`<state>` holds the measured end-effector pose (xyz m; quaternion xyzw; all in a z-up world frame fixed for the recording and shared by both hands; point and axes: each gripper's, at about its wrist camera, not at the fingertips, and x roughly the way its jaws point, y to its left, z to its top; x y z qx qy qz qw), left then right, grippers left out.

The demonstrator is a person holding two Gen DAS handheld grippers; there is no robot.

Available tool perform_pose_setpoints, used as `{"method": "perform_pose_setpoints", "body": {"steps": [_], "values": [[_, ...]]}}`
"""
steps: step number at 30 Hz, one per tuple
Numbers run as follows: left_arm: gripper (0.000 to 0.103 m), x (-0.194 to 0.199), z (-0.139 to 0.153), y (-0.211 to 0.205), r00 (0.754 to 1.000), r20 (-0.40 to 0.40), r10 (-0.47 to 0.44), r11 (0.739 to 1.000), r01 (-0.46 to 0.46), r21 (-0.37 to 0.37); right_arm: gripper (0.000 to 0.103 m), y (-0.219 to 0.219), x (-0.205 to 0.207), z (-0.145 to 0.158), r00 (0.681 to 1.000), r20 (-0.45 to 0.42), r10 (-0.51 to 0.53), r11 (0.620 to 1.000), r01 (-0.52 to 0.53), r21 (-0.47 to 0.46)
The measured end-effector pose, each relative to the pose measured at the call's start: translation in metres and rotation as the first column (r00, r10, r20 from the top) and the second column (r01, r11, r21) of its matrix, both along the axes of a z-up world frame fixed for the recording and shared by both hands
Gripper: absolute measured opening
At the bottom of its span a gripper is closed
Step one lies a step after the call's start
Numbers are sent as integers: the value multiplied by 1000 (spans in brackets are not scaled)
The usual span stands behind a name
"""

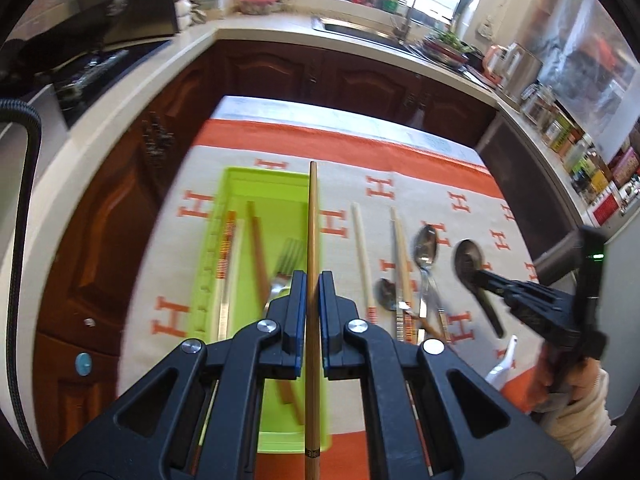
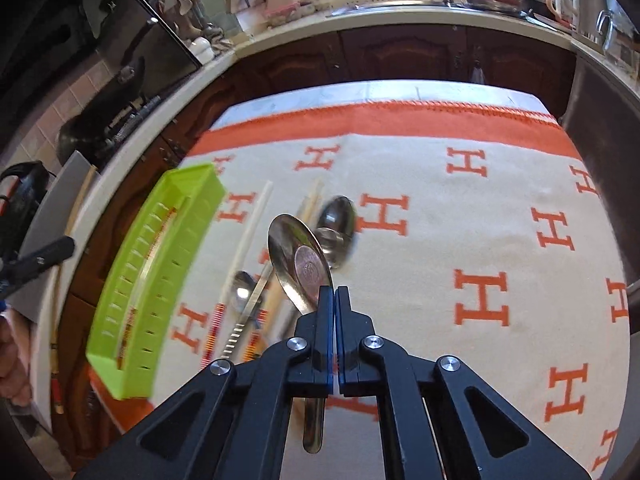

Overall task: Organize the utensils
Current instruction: 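Lift the wooden chopstick with the left tool while the right tool grasps a round silver spoon, then lay the wooden chopstick and the round spoon in the green tray with both tools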

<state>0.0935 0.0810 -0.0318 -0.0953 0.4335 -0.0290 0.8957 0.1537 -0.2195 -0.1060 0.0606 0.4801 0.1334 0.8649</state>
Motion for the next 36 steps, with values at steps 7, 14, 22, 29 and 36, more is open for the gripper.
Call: {"method": "perform_pose_setpoints", "body": {"steps": [7, 14, 22, 29, 36], "values": [[3, 4, -12, 45, 998, 19, 62, 998, -62, -7, 1, 56, -6, 45, 999, 13, 45, 993, -46, 109], [3, 31, -34, 62, 997, 18, 69, 997, -69, -18, 1, 131, 3, 57, 999, -38, 39, 982, -31, 187], [4, 59, -68, 59, 999, -21, 38, 999, -39, -19, 1, 190, 22, 17, 988, -151, 27, 979, 4, 203], [4, 72, -91, 52, 999, -47, 2, 1000, -2, -5, 1, 210, 26, -19, 974, -223, 39, 984, 2, 179], [4, 63, -91, 53, 999, -51, 6, 1000, -7, -14, 7, 215, 29, -31, 967, -247, 64, 988, -26, 154]]}}
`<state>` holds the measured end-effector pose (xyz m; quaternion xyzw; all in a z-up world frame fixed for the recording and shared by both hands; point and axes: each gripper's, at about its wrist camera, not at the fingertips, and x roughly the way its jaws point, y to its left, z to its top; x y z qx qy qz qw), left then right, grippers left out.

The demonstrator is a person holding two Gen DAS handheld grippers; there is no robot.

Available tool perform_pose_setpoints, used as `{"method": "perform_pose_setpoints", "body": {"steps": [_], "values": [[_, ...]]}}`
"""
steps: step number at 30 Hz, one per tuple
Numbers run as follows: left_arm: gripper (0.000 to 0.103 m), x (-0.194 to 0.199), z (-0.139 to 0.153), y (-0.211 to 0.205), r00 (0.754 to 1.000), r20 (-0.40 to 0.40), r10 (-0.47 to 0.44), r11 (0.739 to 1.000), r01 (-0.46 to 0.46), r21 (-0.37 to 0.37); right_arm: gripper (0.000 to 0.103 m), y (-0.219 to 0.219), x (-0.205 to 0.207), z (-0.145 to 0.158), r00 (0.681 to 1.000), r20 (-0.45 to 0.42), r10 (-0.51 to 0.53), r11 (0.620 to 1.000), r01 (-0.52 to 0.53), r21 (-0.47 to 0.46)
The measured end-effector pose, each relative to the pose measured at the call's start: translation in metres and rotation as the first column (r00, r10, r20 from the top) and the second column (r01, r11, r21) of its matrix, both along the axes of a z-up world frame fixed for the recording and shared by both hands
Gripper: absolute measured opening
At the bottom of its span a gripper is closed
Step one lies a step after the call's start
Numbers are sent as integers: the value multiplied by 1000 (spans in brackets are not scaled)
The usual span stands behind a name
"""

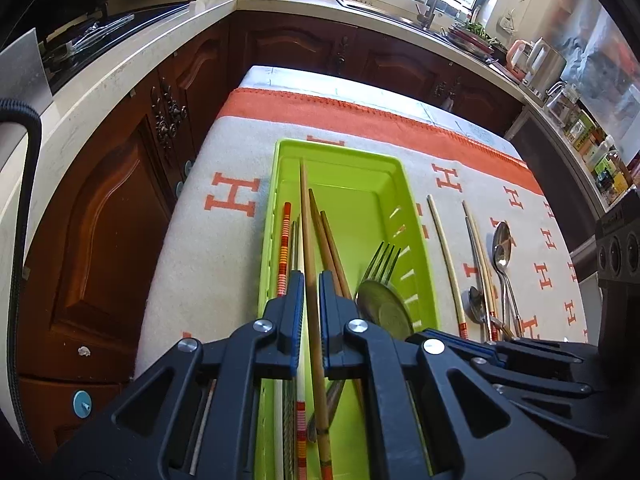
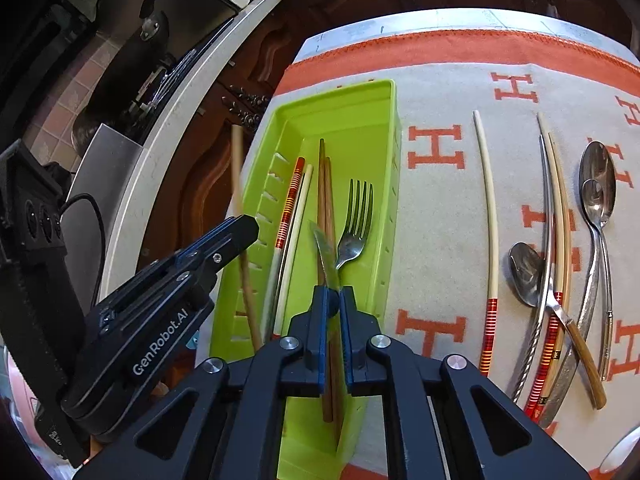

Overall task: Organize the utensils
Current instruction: 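Lay the wooden chopstick and the round spoon in the green tray with both tools, then move the left tool back over a cream chopstick with red bands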

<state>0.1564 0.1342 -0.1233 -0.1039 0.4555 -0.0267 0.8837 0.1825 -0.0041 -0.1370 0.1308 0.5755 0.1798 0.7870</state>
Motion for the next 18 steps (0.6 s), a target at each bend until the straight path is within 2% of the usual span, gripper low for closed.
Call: {"method": "perform_pose_setpoints", "body": {"steps": [7, 18], "values": [[4, -20, 11, 2, 1000, 1, 16, 1000, -16, -11, 8, 1, -10, 10, 998, 55, 28, 999, -26, -22], [5, -52, 26, -19, 1000, 5, -22, 1000, 23, -21, 8, -26, -32, 31, 989, 144, 27, 999, -21, -42]]}}
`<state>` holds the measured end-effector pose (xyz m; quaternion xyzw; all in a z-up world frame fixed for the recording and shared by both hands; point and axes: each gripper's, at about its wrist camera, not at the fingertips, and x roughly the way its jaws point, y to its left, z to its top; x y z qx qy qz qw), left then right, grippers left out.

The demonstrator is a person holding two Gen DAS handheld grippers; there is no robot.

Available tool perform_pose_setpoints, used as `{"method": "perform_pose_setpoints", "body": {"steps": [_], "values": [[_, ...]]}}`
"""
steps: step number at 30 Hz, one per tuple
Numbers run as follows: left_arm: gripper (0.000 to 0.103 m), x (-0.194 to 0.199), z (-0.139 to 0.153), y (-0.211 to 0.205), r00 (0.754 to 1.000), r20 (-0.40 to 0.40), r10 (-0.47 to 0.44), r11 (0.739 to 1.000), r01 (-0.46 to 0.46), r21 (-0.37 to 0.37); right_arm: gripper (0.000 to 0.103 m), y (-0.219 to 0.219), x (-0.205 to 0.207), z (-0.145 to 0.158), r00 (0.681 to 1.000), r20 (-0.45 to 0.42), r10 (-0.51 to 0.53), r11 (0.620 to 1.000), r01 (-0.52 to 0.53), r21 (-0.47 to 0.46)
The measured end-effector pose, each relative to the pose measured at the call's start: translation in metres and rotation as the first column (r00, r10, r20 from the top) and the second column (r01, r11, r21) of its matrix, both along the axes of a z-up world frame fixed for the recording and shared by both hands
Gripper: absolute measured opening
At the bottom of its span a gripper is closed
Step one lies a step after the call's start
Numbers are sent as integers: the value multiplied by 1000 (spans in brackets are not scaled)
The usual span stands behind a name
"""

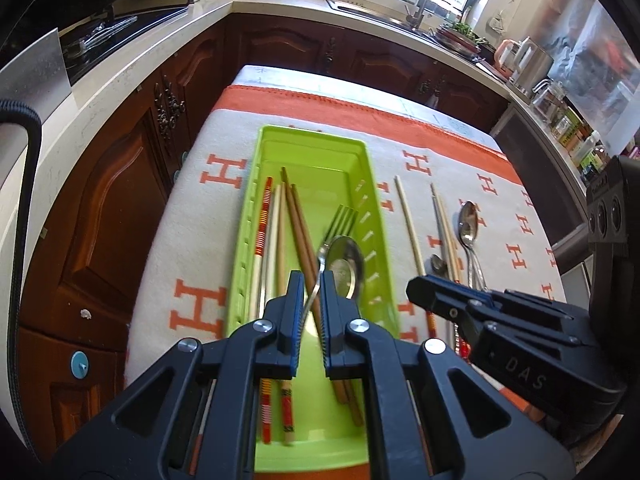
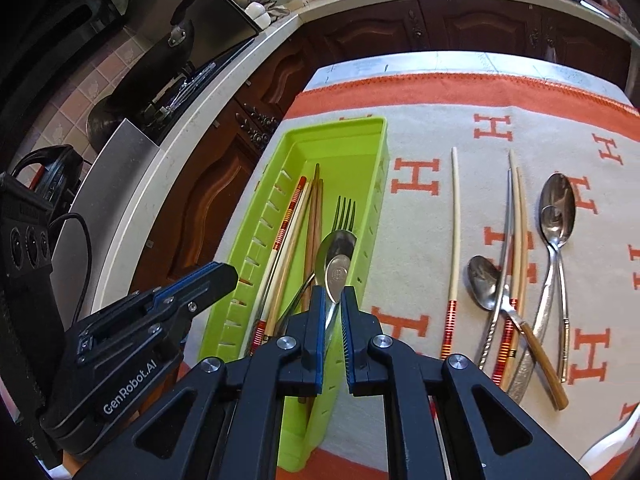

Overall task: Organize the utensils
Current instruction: 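Move the left tool back over a cream chopstick with red bands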

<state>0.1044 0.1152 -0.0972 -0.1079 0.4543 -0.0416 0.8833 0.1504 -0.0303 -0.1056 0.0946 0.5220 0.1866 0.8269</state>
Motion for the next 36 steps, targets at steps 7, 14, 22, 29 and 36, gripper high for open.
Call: {"method": "perform_pose_setpoints", "body": {"steps": [7, 14, 22, 29, 36], "values": [[11, -9, 1, -23, 999, -9, -34, 999, 34, 13, 8, -22, -15, 15, 999, 52, -7, 1000, 7, 6], [11, -14, 6, -51, 998, -14, -58, 998, 59, 39, 8, -54, -27, 30, 995, 98, -33, 999, 32, 16], [11, -14, 17, -90, 994, -11, -110, 991, 111, 77, 9, -107, -36, 40, 987, 127, -103, 994, 98, 43], [11, -11, 21, -124, 989, -21, -150, 984, 151, 97, 9, -158, -37, 37, 977, 129, -173, 984, 166, 65], [11, 2, 15, -147, 984, -51, -169, 980, 173, 94, 15, -195, -33, 29, 969, 121, -218, 975, 209, 78]]}}
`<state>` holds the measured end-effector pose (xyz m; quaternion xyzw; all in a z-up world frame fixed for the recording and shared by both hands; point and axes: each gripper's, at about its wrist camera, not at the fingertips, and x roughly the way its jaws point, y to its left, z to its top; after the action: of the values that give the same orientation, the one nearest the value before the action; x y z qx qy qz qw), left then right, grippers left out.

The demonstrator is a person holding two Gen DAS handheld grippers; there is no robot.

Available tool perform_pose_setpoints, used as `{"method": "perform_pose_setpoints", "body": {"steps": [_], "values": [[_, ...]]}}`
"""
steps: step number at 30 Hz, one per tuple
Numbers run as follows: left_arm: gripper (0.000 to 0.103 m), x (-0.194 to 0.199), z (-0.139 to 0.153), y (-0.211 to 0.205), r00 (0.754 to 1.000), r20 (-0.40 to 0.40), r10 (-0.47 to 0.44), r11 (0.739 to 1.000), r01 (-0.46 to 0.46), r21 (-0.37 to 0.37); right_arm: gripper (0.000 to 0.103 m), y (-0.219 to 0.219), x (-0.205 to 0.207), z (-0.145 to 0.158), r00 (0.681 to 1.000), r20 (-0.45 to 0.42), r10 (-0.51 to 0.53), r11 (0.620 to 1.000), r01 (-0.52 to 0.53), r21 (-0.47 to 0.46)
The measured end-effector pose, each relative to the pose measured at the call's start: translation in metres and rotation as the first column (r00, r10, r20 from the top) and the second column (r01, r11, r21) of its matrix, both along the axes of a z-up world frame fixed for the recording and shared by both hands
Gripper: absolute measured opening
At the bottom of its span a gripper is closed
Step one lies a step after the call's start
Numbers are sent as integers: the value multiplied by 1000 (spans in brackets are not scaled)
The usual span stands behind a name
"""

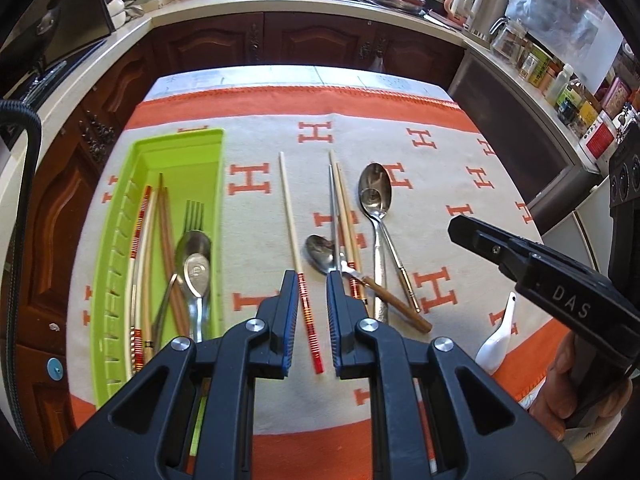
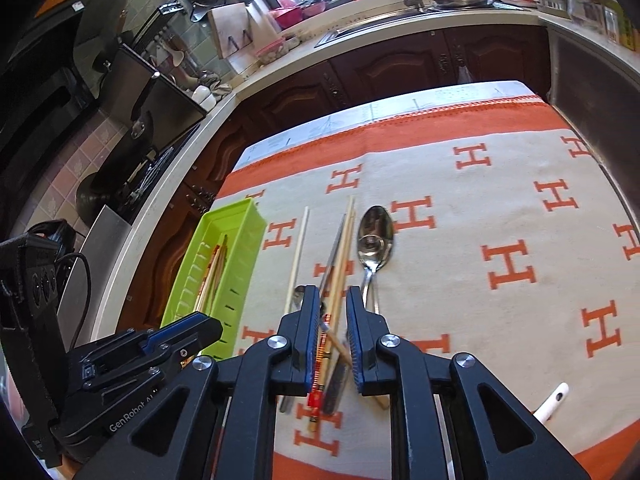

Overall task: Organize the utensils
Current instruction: 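Move the left tool back over a cream chopstick with red bands, then grasp the cream red-banded chopstick with the left tool and lift it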

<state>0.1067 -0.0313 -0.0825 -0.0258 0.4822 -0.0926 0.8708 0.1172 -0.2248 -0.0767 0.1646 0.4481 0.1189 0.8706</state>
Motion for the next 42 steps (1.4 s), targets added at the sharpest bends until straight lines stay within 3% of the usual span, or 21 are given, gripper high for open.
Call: {"method": "perform_pose_setpoints", "body": {"steps": [10, 21, 30, 36, 42], "values": [[11, 33, -41, -7, 994, -107, 26, 999, -29, -24, 16, -16, 13, -26, 999, -45, 19, 1000, -19, 8], [11, 67, -86, -10, 977, -202, 67, 997, -60, 37, 16, -8, 30, -51, 995, -78, 57, 998, -55, 32], [11, 69, -89, -23, 980, -188, 61, 990, -35, 134, 16, -11, 40, -63, 994, -90, 68, 997, -64, 49], [25, 58, -89, -20, 983, -170, 68, 992, -49, 112, 16, -12, 39, -64, 994, -84, 74, 996, -69, 61], [25, 46, -90, -24, 991, -98, 87, 990, -75, 119, 16, -9, 35, -65, 993, -83, 89, 995, -84, 60]]}}
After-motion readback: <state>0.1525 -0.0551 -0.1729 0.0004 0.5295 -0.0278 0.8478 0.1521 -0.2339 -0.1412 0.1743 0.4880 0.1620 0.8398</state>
